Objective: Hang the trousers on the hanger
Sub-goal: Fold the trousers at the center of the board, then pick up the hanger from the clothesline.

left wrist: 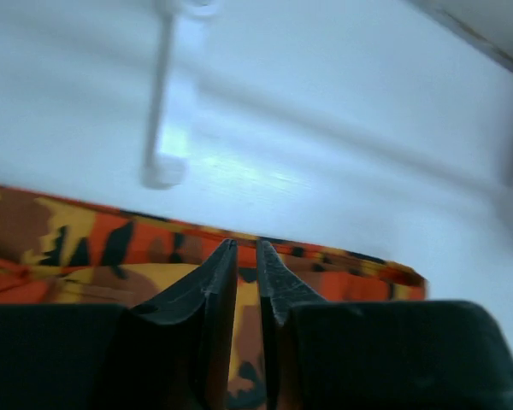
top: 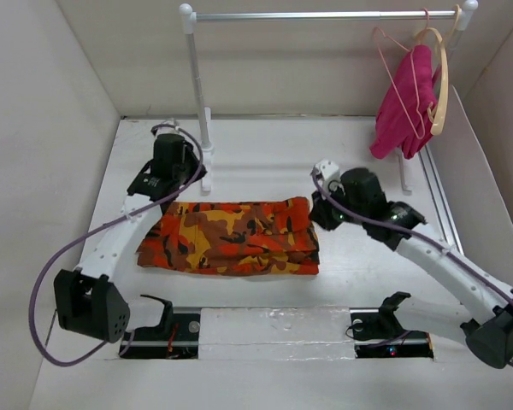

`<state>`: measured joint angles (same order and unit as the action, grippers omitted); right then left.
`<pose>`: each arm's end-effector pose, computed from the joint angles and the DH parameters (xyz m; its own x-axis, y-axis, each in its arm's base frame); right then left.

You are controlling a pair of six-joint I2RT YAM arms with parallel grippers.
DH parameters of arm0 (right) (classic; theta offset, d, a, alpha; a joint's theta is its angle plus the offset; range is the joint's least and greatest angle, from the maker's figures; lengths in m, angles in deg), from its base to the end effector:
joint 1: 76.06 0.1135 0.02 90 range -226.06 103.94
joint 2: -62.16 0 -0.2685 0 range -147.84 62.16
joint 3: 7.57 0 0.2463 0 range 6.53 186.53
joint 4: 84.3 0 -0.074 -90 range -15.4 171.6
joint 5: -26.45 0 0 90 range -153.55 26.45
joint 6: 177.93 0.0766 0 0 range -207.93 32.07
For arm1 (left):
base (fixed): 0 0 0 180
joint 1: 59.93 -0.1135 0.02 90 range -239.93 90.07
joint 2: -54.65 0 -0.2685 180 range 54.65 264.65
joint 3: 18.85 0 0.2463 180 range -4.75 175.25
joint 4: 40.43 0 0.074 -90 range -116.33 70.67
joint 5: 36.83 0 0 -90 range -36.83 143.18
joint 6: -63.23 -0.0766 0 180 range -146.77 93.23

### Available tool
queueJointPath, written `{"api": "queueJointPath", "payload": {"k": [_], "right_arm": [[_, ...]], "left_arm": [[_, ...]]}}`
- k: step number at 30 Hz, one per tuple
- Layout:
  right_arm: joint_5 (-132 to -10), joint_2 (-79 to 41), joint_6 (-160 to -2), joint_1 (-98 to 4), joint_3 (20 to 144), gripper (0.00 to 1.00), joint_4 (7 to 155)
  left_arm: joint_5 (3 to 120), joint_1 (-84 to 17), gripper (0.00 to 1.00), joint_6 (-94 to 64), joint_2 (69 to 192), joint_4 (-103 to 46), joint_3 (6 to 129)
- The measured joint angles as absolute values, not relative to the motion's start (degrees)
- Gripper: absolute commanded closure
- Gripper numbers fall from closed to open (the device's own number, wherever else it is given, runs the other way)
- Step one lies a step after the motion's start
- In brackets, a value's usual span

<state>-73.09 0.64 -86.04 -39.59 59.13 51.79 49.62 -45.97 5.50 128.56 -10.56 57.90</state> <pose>0.1966 0.1611 0.2782 -0.5256 -0.3481 -0.7763 -0.6732 0.7281 0.1294 0.3171 -0.0739 0.3153 -0.4729 -0.4315 -0.7682 -0.0771 0.8888 -0.4518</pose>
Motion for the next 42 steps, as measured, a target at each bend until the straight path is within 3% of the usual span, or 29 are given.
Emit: {"api": "queueJointPath", "payload": {"k": [1, 5, 9, 12, 18, 21, 29, 33, 41, 42], "right_arm": [[-73.0, 0.4, -87.1, -40.0, 63.8, 0.99, 50.2], [-72.1, -3.4, -91.9, -45.7, 86.5, 1.00, 44.9], [-75.1, -8.1, -98.2, -59.2, 104.9, 0.99, 44.5], [-79.6, -15.2, -102.3, -71.3, 116.7, 0.69, 44.3], [-86.8, -30.8, -107.9, -82.8, 129.8, 0.47, 40.5], [-89.2, -36.2, -109.2, -86.1, 130.6, 0.44, 38.0], [-91.0, -43.2, -110.7, -90.2, 133.9, 0.43, 35.3], [-91.0, -43.3, -110.9, -90.2, 134.0, 0.50, 35.8], [-89.9, -42.3, -110.8, -89.1, 125.9, 0.54, 39.7], [-89.7, -42.3, -110.8, -89.1, 125.5, 0.69, 39.6]], "left_arm": [[49.5, -43.3, 1.00, 5.3, 127.4, -10.9, 58.8], [47.5, -31.1, 1.00, 4.8, 127.0, -10.8, 62.3], [44.8, -19.4, 1.00, 4.5, 131.8, -10.7, 66.5], [44.0, -12.5, 1.00, 4.5, 135.0, -10.9, 67.1], [43.3, -2.9, 1.00, 4.6, 136.1, -11.8, 66.4], [44.2, -1.4, 0.99, 4.8, 134.7, -13.3, 64.1], [46.1, -1.8, 0.96, 4.8, 132.4, -13.9, 58.3], [47.1, -1.8, 0.96, 5.0, 132.0, -14.1, 56.3], [47.0, -1.8, 0.96, 5.0, 131.9, -14.0, 55.8], [46.9, -1.8, 0.96, 5.0, 131.9, -13.8, 55.9]]}}
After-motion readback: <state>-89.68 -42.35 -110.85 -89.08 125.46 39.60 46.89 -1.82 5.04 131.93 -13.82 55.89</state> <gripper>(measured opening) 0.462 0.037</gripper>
